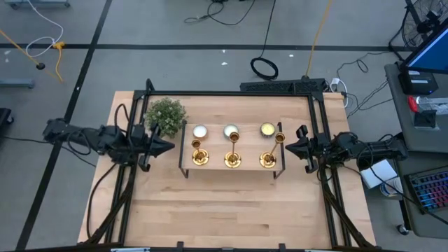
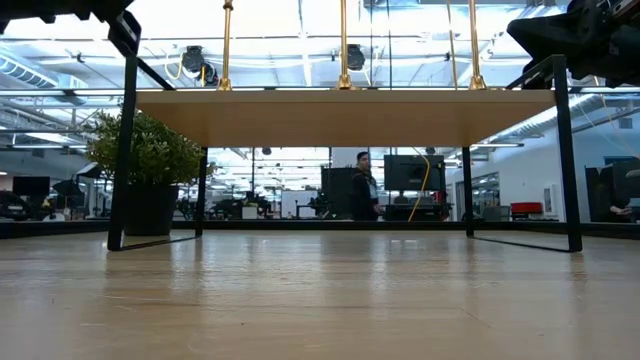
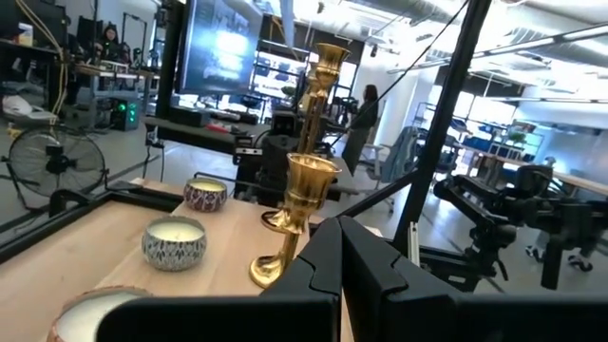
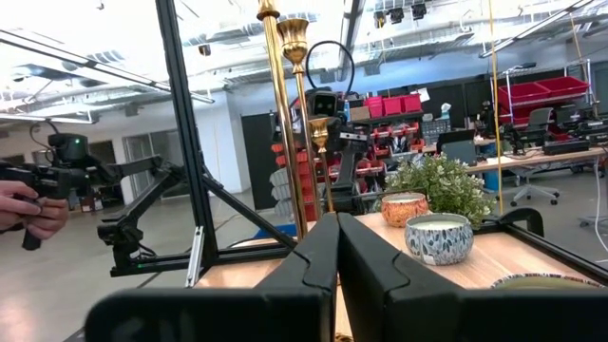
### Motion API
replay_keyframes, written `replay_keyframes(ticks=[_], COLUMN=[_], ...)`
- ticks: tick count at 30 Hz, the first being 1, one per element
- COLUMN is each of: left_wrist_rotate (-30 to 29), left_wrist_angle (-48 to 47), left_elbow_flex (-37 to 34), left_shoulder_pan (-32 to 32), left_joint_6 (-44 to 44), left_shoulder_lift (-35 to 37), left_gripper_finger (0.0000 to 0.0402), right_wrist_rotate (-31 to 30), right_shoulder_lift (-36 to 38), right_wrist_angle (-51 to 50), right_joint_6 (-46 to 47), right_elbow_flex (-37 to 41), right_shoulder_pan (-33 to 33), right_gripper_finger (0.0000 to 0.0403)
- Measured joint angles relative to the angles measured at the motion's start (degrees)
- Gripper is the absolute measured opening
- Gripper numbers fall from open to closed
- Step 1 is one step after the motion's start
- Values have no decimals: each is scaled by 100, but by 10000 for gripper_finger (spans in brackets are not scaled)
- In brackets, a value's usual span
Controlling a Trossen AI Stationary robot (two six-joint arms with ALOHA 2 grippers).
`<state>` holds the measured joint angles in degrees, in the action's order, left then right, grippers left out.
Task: Pick & Place candle stick holders
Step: Return to Home Position
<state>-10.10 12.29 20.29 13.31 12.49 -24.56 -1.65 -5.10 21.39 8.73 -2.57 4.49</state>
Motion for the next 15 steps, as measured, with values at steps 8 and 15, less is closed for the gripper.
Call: replay_keyframes(ticks=[8,15], left_wrist_rotate=[376,573], left_wrist_angle=[-215,-425], left_elbow_flex=[0,-2], left_shoulder_pan=[-548,-660], left_joint_6=[-81,-38], left_shoulder_lift=[33,193], left_gripper_finger=[0,0], right_wrist_rotate=[0,0], right_shoulder_lift=[0,0], right_wrist_angle=[0,0], right_joint_6=[0,0], right_elbow_flex=[0,0], right_shoulder_pan=[0,0], right_gripper_finger=[4,4])
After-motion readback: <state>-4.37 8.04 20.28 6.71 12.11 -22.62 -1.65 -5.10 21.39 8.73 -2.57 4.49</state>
